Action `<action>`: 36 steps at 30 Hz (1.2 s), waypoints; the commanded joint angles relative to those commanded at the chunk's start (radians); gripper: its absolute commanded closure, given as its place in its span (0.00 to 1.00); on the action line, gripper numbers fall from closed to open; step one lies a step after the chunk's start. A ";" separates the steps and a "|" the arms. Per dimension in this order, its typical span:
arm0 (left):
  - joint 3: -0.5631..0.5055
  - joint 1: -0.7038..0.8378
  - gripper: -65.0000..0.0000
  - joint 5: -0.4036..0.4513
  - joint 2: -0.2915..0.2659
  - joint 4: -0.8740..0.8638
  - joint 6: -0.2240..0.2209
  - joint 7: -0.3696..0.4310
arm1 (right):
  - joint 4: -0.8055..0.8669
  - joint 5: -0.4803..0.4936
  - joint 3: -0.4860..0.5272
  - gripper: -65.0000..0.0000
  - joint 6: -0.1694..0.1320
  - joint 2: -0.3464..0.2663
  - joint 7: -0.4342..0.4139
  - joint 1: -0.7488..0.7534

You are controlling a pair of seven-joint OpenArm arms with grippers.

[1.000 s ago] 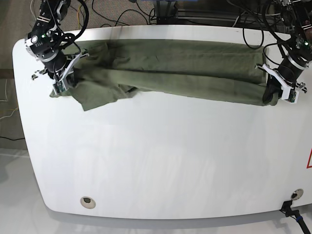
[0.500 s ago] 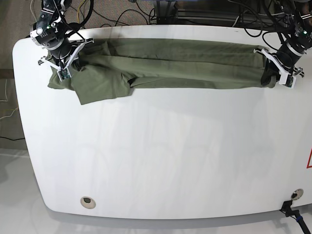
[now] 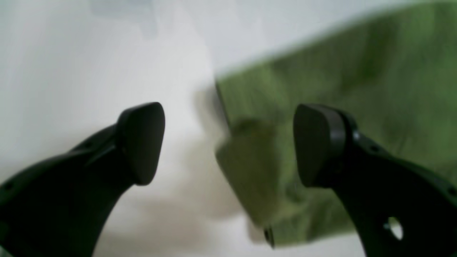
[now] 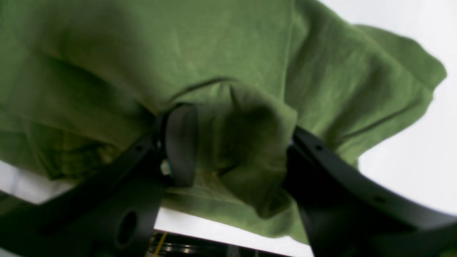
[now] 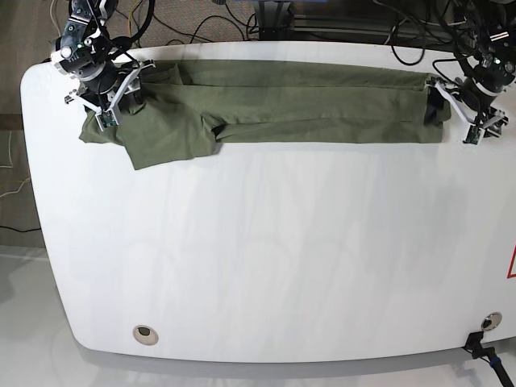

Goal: Fold the T-shirt properly
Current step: 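Hold the folded hem with both grippers and adjust the grip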

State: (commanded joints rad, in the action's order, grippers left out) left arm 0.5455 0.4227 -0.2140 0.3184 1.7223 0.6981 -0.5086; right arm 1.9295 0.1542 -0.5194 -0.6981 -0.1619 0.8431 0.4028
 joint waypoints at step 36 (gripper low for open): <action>-0.017 -0.061 0.20 0.003 -0.028 0.000 0.000 0.002 | -0.453 0.009 0.002 0.55 0.000 0.006 -0.060 -0.396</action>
State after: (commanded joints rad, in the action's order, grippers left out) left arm 0.5286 0.3613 -0.2110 0.2908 1.7223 0.6981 -0.5071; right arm 1.4768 0.1634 -0.5178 -0.6981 -0.1557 0.7833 0.0069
